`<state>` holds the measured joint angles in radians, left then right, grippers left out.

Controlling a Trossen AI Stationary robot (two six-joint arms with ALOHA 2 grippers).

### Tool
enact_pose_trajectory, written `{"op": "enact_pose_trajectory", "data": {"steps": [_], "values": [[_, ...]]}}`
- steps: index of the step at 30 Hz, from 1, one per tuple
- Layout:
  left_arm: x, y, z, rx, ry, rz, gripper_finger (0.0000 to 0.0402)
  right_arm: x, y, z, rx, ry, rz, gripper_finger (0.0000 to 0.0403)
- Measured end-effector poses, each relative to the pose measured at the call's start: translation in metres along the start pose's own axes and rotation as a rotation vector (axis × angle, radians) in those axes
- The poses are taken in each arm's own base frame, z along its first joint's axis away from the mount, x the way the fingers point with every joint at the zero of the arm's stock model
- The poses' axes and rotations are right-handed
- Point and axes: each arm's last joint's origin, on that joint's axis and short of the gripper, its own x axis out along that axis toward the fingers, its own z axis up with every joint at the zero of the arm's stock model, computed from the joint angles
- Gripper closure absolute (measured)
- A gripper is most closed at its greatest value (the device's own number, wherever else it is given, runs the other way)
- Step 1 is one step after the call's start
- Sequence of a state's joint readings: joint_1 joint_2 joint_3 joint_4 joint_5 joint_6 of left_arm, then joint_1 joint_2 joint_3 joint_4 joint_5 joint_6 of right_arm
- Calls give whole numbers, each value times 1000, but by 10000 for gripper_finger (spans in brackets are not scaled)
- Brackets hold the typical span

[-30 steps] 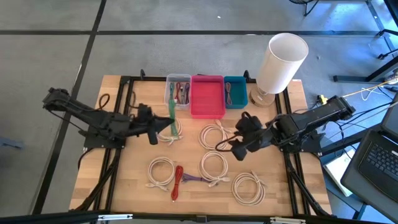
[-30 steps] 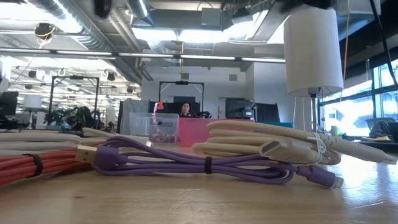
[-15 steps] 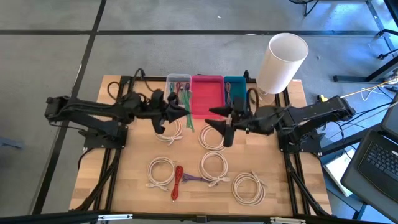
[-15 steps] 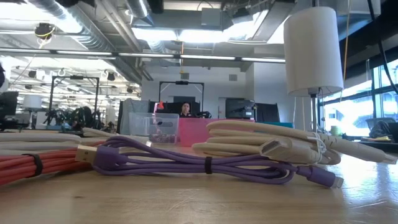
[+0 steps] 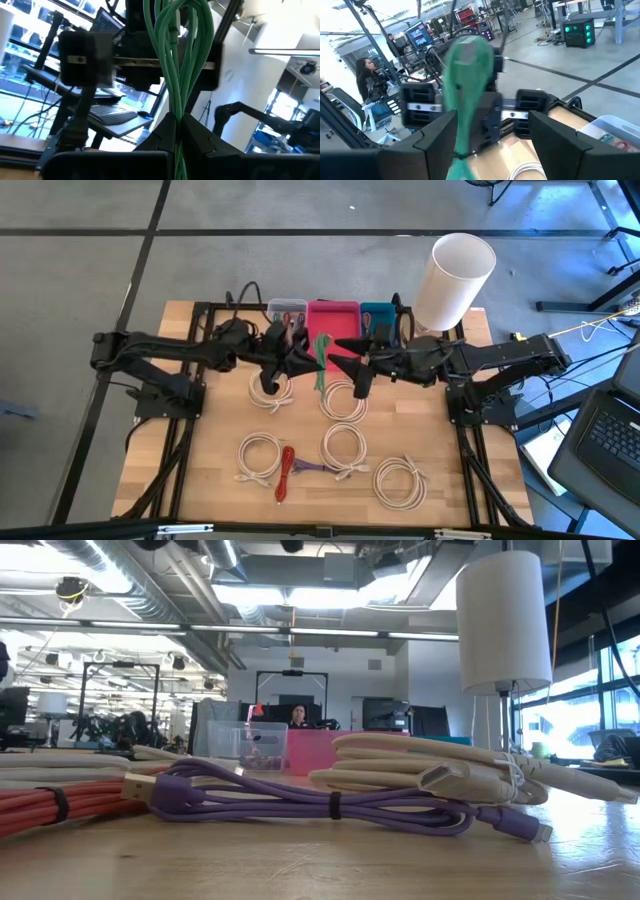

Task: Pick & Place USB Port
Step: Put the green USB cable into the blue bin

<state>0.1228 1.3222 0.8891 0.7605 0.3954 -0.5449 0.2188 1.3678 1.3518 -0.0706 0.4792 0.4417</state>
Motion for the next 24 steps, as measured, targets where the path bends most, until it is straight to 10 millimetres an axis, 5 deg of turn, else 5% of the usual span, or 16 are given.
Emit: {"op": "enact_pose_trajectory", "data": {"steps": [8, 19, 24], "values": [[8, 19, 4, -11, 26, -1, 397, 0, 0, 0, 22, 6, 11, 158], [21, 15, 19, 22, 14, -71, 398, 1, -2, 0, 19, 9, 2, 160], [21, 16, 18, 14, 28, -64, 398, 1, -2, 0, 18, 11, 5, 213]]}}
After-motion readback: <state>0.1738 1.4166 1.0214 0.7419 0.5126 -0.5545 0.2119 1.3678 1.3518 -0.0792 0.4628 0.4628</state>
